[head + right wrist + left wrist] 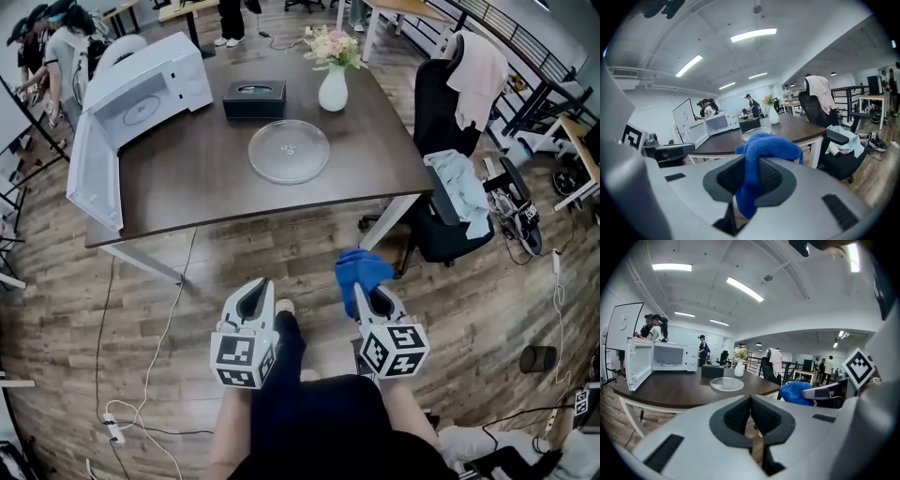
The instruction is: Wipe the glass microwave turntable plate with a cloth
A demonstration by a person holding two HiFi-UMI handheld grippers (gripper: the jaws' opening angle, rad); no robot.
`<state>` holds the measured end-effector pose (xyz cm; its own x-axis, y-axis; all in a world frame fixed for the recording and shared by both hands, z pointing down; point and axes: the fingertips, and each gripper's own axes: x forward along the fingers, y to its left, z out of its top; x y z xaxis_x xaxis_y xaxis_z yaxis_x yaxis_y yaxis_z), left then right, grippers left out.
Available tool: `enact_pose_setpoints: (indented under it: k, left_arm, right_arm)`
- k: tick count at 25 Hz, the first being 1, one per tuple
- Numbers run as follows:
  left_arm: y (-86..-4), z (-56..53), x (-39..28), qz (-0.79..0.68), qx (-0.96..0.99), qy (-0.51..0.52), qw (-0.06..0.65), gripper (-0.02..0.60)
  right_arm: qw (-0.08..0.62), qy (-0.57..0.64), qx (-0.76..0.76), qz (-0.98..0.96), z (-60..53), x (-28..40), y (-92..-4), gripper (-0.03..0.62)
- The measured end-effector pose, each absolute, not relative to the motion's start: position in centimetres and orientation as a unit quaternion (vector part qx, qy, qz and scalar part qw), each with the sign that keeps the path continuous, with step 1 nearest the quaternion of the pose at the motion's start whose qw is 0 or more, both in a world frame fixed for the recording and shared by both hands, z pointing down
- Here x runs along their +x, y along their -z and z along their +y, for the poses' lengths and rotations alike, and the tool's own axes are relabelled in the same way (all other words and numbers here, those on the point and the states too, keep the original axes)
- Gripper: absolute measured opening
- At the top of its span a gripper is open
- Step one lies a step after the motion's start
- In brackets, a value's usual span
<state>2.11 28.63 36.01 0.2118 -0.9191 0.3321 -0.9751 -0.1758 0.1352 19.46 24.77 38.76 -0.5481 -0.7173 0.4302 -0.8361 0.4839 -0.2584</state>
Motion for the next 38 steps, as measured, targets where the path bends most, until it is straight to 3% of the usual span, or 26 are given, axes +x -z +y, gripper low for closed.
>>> enact_pose_setpoints:
  k: [16,38]
  left_arm:
    - [-35.6,8.1,-8.8,-0.605,0.775,-0.094,0.160,0.005]
    - [-39.6,-1.8,-10.3,-0.620,0.744,-0.116,0.220,0.005]
  right_arm:
    - [0.129,-0.210,0.466,-0.850,4.5,8.1,-37.6,0.048]
    - [0.179,-0.233,0.423,-0.857,-5.9,6.0,-40.4,0.048]
